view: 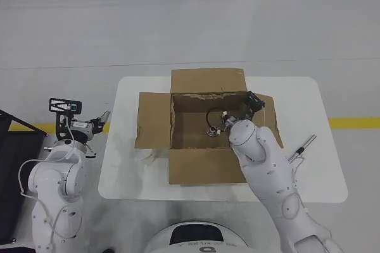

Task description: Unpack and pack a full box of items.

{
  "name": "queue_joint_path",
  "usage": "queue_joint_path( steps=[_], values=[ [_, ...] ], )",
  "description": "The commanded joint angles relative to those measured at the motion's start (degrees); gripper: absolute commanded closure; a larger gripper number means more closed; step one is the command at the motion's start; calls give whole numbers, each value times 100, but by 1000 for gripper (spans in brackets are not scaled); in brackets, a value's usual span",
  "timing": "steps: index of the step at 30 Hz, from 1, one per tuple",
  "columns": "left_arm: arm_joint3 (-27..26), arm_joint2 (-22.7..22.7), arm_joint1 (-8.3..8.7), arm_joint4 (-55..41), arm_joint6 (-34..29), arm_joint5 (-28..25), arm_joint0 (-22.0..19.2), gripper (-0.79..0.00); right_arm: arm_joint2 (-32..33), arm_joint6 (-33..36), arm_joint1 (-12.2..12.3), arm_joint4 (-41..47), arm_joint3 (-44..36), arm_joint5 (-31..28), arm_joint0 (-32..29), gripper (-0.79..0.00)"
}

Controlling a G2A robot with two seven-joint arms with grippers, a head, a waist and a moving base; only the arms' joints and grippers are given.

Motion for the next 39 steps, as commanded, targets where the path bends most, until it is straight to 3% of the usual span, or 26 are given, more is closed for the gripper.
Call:
queue_joint_path(
  steps=[1,9,12,13,14,19,23,30,35,39],
  values=[
    [1,0,0,0,-1,0,-1,-785,-170,23,-28,-55,334,58,144,0],
    [1,0,0,0,-1,0,-1,-785,-494,73,-161,-268,1379,120,640,-22],
    [1,0,0,0,-1,0,-1,-785,-522,85,-214,-343,1463,120,704,-326],
    [1,0,0,0,-1,0,-1,-785,-504,99,-230,-332,1414,120,699,-597],
    [1,0,0,0,-1,0,-1,-785,-469,99,-242,-322,1327,120,672,-785],
    [1,0,0,0,-1,0,-1,-785,-179,62,-231,-347,323,120,251,-785],
    [1,0,0,0,-1,0,-1,-785,301,97,-143,-375,-1190,114,-461,-785],
    [1,0,0,0,-1,0,-1,-785,2048,-43,-26,751,-3683,-417,-2159,-785],
    [1,0,0,0,-1,0,-1,-785,3398,-670,-64,1822,-3577,-782,-2972,-785],
    [1,0,0,0,-1,0,-1,-785,3805,-517,-6,1814,-2847,-950,-3071,-677]
  ],
)
